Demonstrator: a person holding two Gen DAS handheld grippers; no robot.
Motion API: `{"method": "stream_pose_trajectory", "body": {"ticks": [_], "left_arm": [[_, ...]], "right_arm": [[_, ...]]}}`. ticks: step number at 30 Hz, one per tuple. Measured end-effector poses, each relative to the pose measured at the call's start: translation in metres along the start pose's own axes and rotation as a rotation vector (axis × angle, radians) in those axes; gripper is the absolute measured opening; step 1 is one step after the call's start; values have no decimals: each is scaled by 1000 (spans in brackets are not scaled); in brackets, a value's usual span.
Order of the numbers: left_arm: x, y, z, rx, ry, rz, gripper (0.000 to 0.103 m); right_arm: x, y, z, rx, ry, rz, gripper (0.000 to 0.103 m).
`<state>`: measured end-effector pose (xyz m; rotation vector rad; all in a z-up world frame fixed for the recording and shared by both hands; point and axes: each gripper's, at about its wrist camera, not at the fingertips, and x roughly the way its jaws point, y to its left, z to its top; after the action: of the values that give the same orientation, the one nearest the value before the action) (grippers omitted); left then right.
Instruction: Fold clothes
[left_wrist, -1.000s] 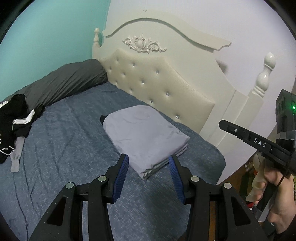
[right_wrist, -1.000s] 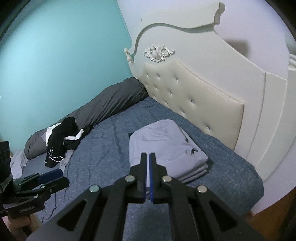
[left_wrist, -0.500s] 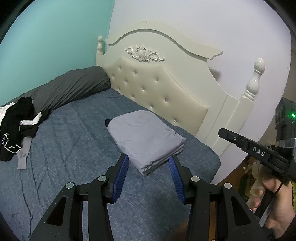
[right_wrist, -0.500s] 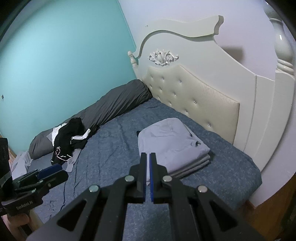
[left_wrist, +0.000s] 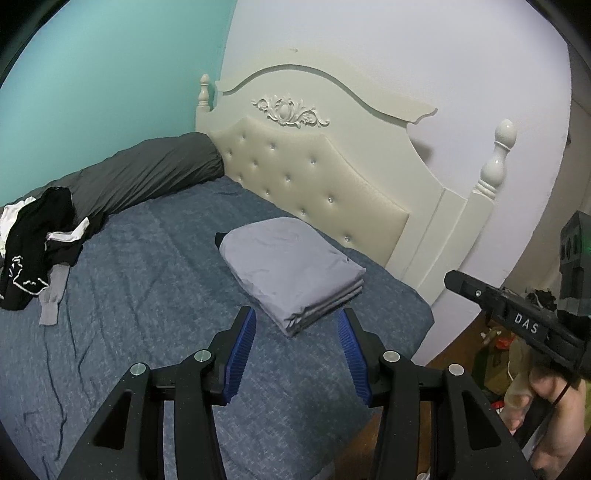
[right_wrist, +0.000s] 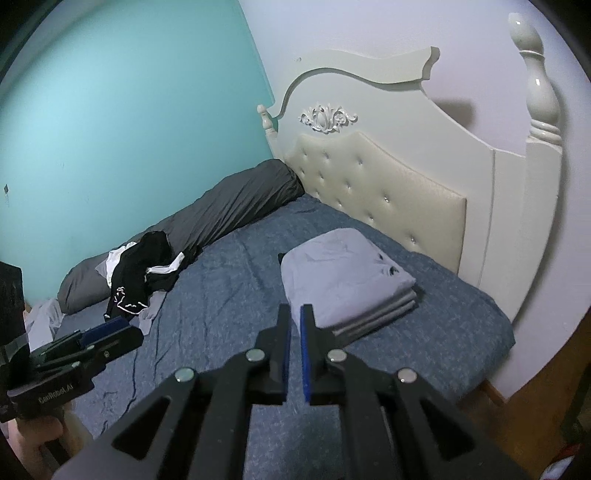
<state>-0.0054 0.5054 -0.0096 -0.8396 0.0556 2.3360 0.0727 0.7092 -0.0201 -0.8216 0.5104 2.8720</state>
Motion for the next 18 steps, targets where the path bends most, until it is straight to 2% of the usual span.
{"method": "stream_pose_trajectory", "body": {"ticks": [8, 11, 15, 18], "left_arm": [[-20, 5, -11, 4, -21, 7, 52], [-30, 9, -15, 0, -31, 9, 53], [-39, 14, -20, -6, -37, 12, 58], [-45, 17, -24, -6, -38, 15, 59]], "right_arm": [[-16, 20, -16, -31, -7, 5, 15], [-23, 27, -20, -39, -11, 8, 21], [-31, 37, -26, -55, -21, 8, 35], [-35, 41, -30, -52, -17, 13, 38]]}}
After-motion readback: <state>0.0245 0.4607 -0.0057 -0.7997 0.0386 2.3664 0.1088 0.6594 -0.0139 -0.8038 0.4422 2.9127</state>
